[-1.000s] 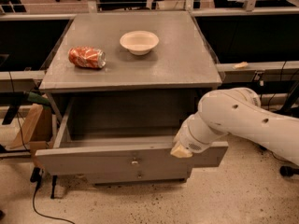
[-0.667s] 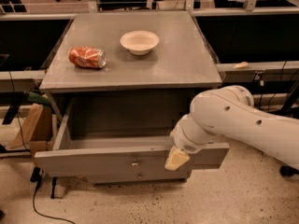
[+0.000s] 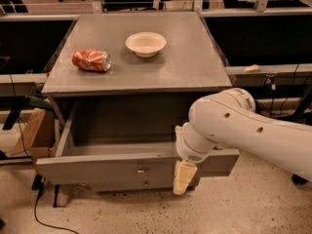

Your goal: Open top drawer

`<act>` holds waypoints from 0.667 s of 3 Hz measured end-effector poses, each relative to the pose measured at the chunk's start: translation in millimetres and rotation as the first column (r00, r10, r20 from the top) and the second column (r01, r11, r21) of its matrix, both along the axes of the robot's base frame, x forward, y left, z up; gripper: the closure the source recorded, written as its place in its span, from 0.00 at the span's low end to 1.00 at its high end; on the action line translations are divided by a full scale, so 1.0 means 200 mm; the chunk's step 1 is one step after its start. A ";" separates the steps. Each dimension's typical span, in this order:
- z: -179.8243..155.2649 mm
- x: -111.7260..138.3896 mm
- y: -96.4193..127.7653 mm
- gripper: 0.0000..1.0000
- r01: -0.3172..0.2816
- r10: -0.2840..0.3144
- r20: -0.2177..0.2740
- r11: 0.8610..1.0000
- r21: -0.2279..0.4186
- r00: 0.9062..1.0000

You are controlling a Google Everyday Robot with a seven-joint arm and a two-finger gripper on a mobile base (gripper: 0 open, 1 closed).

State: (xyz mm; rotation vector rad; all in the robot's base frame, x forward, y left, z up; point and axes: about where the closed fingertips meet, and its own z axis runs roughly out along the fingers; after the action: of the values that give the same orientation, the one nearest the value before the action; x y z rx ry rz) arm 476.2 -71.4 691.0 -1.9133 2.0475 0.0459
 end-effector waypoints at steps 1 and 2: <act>-0.06 -0.05 -0.02 0.19 -0.049 0.048 -0.049 0.999 -0.018 0.998; -0.13 -0.10 -0.06 0.42 -0.082 0.078 -0.097 0.996 -0.031 0.992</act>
Offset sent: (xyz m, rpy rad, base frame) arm -0.0329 -0.0216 -0.0413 -0.0485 0.1567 0.1176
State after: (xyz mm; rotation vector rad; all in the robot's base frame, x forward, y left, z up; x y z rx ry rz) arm 455.5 -83.5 665.7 -2.0512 2.0435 0.1248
